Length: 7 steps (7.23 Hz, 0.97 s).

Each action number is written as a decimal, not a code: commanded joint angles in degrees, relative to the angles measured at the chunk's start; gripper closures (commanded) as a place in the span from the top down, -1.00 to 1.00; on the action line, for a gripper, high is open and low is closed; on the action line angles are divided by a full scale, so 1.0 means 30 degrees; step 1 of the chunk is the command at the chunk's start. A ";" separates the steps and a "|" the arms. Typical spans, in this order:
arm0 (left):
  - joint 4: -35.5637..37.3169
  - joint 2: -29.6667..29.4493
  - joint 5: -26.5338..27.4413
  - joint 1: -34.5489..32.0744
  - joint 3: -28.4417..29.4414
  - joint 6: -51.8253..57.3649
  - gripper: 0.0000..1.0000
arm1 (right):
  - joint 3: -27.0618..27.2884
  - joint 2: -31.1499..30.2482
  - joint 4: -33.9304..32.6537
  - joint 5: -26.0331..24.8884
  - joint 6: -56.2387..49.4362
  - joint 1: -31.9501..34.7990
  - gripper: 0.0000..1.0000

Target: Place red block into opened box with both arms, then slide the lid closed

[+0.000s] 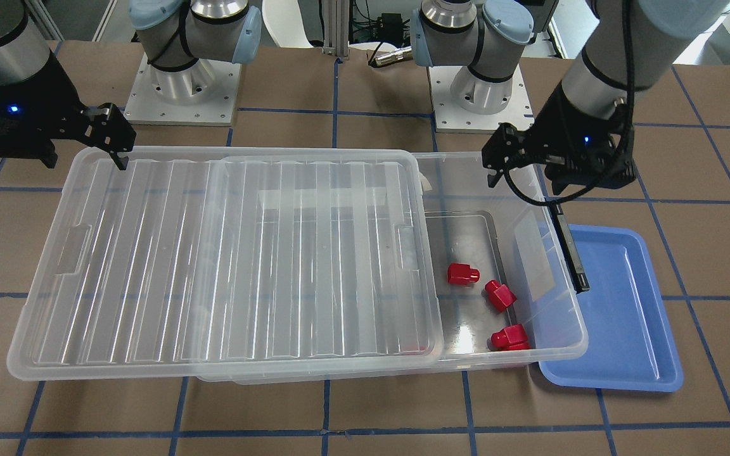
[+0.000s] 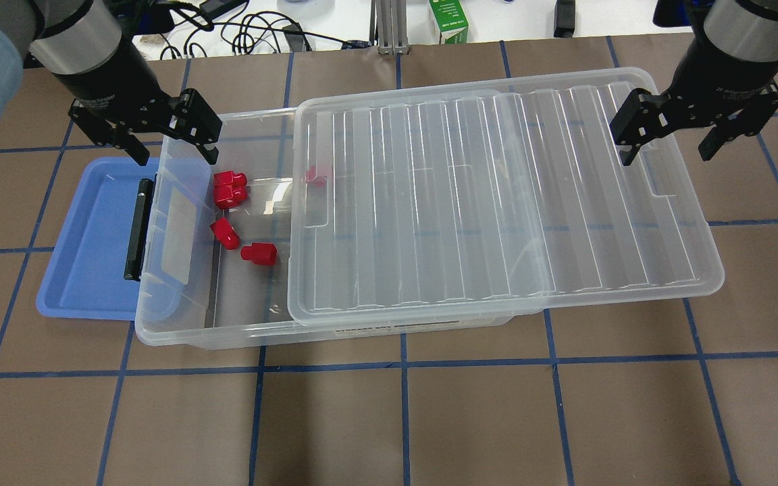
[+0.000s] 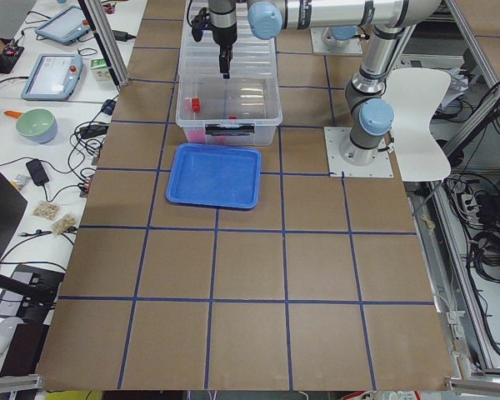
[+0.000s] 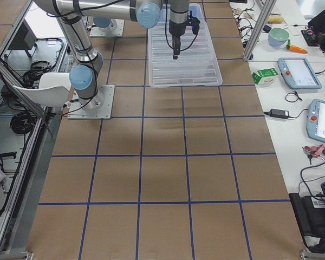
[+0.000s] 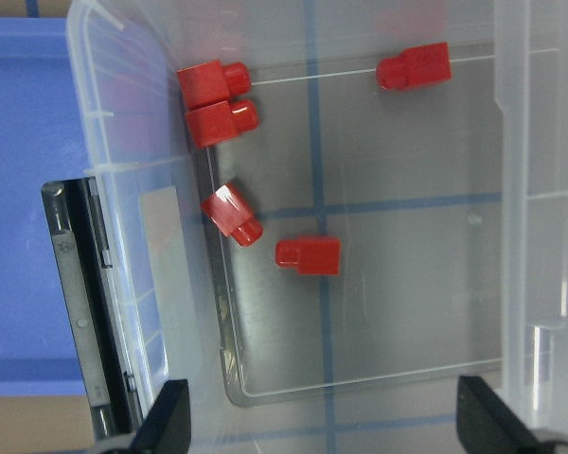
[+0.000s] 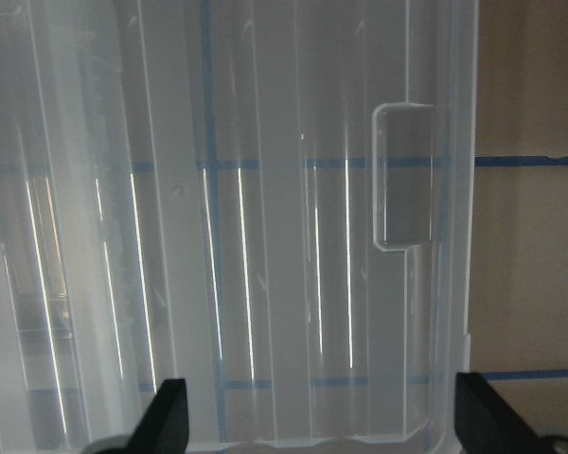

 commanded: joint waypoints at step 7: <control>-0.0434 0.1451 0.1583 -0.1187 -0.0488 -0.1578 1.00 | 0.0146 0.3296 -0.3649 -0.0761 -0.3788 -0.4314 1.00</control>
